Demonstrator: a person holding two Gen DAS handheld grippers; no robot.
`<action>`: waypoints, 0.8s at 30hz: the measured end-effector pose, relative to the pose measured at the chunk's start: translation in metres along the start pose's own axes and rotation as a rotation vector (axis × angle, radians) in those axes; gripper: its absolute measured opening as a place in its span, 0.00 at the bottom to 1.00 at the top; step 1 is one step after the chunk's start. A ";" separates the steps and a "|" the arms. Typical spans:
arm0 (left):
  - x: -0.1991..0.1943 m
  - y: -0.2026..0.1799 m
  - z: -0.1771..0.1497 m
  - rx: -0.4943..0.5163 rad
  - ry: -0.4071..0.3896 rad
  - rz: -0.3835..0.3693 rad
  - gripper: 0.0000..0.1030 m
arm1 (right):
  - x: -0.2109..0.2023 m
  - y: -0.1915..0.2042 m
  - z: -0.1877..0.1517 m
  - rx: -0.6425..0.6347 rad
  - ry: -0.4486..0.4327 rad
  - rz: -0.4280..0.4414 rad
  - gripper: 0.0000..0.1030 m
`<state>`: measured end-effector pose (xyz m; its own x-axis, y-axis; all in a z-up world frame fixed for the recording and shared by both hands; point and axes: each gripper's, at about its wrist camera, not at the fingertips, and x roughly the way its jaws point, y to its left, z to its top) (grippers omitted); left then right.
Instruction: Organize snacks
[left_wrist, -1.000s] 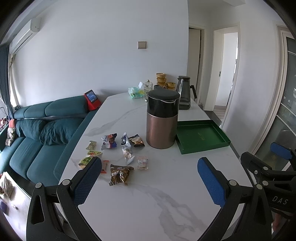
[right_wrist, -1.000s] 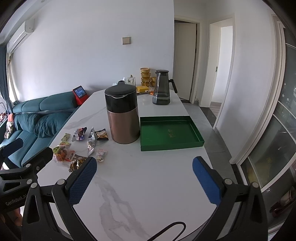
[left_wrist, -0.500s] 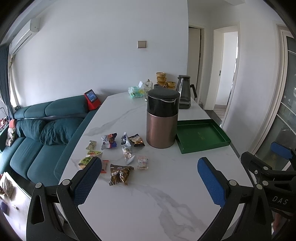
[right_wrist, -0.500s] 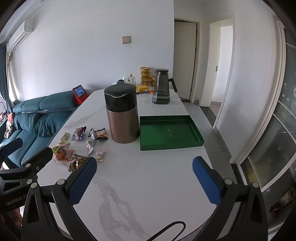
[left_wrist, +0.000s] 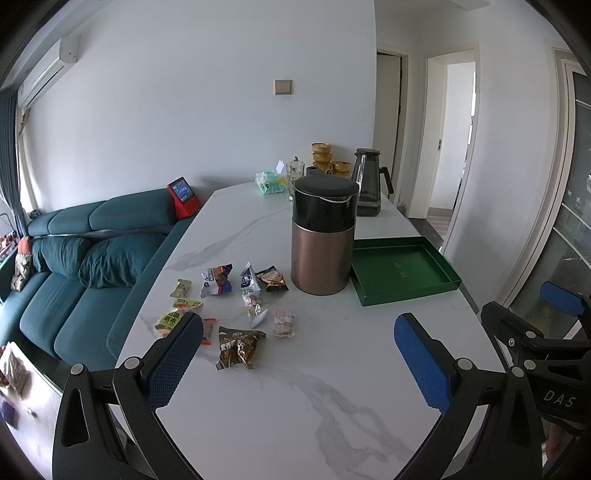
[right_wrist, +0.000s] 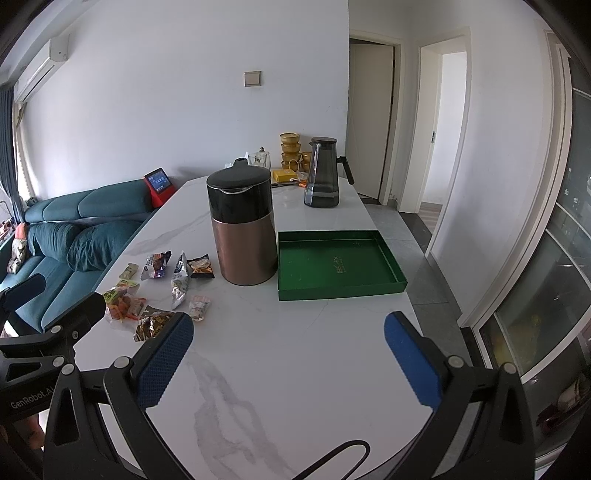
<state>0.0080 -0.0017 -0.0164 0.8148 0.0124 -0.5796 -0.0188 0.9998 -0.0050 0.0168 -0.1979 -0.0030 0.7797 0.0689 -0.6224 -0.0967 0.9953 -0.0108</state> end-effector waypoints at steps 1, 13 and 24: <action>0.000 0.000 0.000 0.000 0.001 0.000 0.99 | 0.000 0.000 0.000 -0.001 0.000 -0.001 1.00; 0.007 -0.003 0.001 -0.008 0.015 0.029 0.99 | 0.012 0.000 0.003 -0.019 0.013 0.024 1.00; 0.022 0.001 0.003 -0.047 0.044 0.113 0.99 | 0.036 0.005 0.016 -0.079 0.041 0.114 1.00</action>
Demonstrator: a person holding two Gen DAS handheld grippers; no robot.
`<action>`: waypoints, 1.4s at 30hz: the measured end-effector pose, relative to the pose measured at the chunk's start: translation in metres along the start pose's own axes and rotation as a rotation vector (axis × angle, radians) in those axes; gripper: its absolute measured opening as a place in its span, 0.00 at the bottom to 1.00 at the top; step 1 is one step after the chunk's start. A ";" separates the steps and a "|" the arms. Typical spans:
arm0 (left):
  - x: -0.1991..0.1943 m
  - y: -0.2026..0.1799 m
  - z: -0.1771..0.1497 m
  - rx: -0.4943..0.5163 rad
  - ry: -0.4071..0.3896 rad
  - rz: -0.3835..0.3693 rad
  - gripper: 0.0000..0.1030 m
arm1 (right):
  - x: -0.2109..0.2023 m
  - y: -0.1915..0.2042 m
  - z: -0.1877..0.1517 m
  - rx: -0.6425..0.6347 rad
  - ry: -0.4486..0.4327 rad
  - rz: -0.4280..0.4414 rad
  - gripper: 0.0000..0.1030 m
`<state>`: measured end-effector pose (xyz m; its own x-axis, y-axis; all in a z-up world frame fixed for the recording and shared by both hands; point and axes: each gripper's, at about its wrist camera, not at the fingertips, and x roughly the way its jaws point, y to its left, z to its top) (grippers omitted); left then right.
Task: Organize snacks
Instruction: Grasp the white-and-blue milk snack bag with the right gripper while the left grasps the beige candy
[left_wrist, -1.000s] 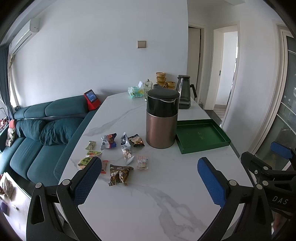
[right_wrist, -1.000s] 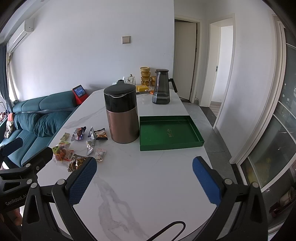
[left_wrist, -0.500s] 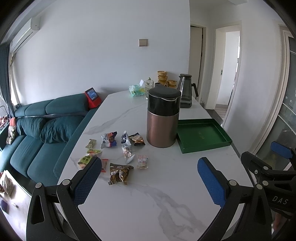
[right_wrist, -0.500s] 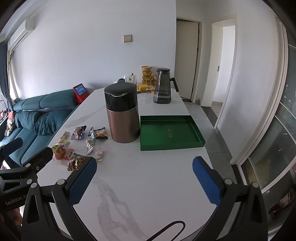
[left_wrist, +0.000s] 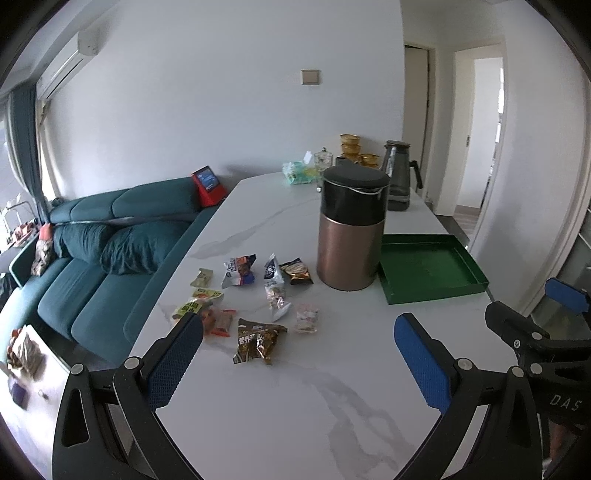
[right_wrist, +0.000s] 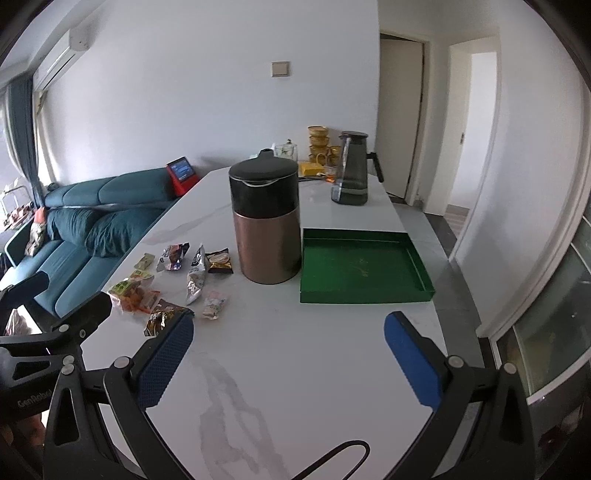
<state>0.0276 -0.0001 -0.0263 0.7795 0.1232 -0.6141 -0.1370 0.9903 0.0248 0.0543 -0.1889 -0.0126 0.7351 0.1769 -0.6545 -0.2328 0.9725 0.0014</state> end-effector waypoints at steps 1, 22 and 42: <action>0.001 0.001 0.000 -0.010 0.003 0.002 0.99 | 0.003 0.000 0.002 -0.006 0.003 0.011 1.00; 0.099 0.121 0.025 -0.057 0.108 0.045 0.99 | 0.111 0.102 0.041 -0.062 0.089 0.084 1.00; 0.304 0.253 0.047 0.023 0.329 -0.086 0.99 | 0.299 0.213 0.064 0.001 0.299 0.059 1.00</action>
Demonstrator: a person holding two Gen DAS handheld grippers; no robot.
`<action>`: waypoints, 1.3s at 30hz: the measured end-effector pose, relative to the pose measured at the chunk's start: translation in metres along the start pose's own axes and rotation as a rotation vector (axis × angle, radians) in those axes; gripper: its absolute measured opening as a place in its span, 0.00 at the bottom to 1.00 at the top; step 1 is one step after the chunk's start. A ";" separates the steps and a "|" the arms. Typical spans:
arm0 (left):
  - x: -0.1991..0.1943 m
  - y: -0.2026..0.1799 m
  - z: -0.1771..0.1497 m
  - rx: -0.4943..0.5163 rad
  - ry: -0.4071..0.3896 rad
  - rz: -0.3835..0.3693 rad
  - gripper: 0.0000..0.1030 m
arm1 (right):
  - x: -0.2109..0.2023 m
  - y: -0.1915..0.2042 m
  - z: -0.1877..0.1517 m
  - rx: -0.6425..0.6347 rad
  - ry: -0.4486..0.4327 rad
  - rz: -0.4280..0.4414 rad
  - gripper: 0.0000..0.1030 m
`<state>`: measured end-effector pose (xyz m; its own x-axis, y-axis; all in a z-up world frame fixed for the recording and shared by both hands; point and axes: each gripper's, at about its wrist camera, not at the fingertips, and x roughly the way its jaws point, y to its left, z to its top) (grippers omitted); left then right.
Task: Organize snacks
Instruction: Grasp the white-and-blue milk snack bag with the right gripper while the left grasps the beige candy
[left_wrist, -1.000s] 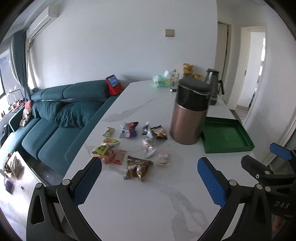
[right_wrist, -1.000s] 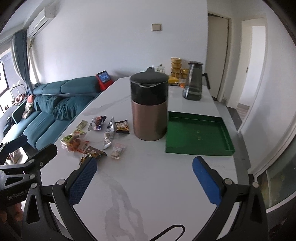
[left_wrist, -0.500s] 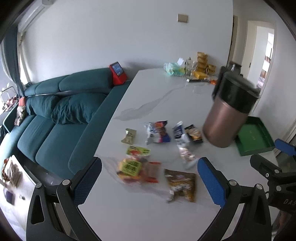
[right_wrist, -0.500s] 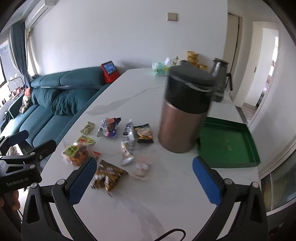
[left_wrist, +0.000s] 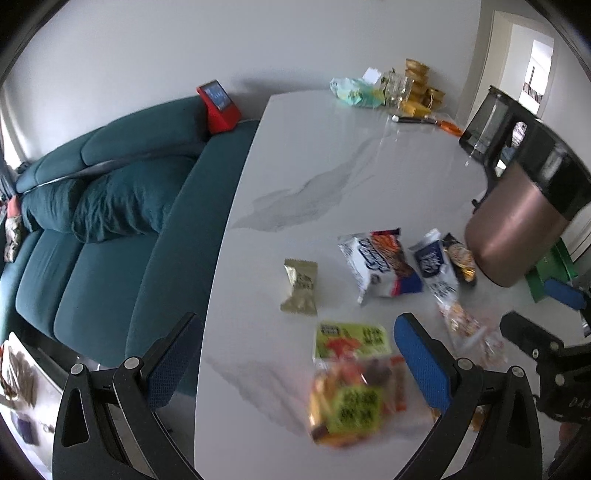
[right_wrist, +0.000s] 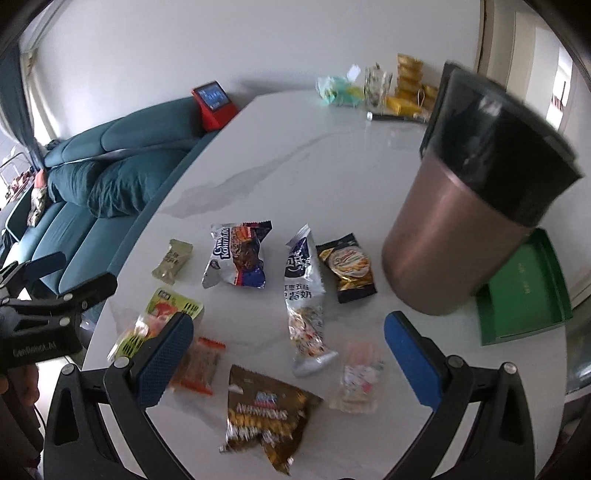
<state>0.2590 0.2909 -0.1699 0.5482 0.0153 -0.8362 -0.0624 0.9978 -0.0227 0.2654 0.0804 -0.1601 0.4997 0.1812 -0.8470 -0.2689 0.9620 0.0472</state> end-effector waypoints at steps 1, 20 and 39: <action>0.009 0.002 0.004 0.001 0.018 -0.007 0.99 | 0.007 0.000 0.002 0.007 0.013 -0.001 1.00; 0.124 0.011 0.021 0.079 0.266 -0.020 0.91 | 0.100 -0.011 0.014 0.042 0.214 -0.044 1.00; 0.135 0.007 0.024 0.126 0.292 -0.036 0.81 | 0.126 -0.004 0.014 0.012 0.275 -0.039 0.70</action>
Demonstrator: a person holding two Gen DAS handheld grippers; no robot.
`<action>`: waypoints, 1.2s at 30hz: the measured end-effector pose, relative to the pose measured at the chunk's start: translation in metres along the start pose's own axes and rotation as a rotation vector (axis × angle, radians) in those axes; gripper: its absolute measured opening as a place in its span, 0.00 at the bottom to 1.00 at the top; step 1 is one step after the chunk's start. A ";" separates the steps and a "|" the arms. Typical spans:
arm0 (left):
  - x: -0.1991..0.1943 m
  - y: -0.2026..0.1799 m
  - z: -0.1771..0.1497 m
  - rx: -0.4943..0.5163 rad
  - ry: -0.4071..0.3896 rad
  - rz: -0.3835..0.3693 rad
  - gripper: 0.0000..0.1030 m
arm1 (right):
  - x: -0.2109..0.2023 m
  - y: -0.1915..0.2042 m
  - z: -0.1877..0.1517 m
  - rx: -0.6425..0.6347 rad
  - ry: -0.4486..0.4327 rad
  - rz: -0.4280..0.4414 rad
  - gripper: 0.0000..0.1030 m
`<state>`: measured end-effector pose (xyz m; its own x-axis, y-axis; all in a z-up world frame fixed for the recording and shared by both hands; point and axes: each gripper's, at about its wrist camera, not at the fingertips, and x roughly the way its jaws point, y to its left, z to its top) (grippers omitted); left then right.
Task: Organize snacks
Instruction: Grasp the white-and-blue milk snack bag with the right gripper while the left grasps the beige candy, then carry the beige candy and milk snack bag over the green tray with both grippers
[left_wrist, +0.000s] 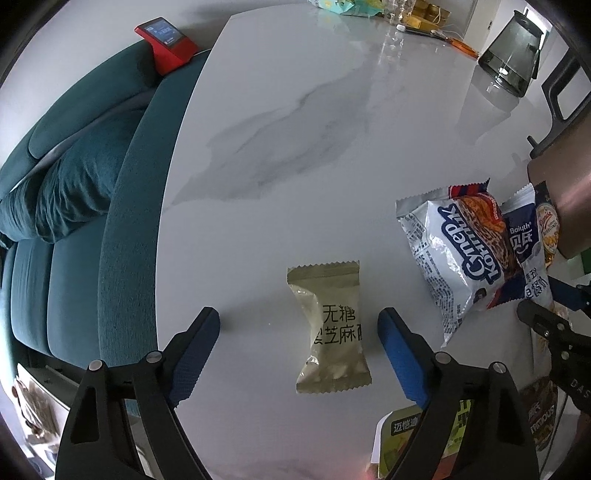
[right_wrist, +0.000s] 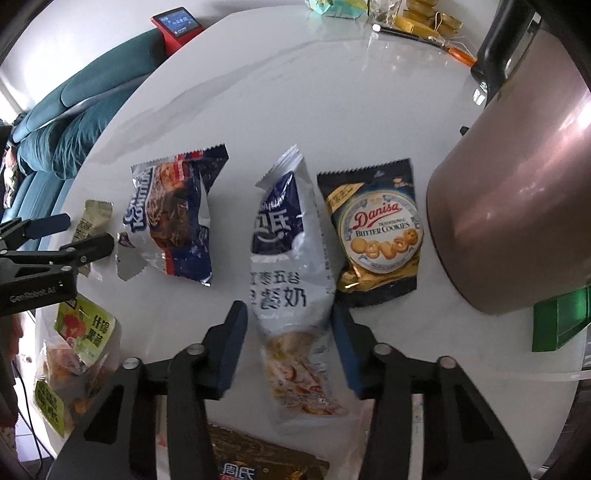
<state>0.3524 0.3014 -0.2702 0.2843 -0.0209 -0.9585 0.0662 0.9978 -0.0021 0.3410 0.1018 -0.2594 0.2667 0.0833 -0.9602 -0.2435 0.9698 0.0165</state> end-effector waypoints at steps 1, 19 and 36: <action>-0.001 0.000 0.000 0.001 0.002 0.000 0.77 | 0.001 0.001 0.000 -0.005 0.001 -0.001 0.68; -0.010 -0.003 0.002 0.024 0.006 -0.014 0.18 | -0.004 -0.008 -0.008 -0.037 -0.028 0.032 0.28; -0.048 -0.004 -0.002 0.000 -0.062 -0.055 0.17 | -0.041 -0.019 -0.005 0.026 -0.095 0.120 0.18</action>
<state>0.3364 0.2989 -0.2245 0.3389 -0.0794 -0.9375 0.0833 0.9951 -0.0542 0.3301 0.0792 -0.2221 0.3246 0.2191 -0.9201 -0.2547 0.9571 0.1381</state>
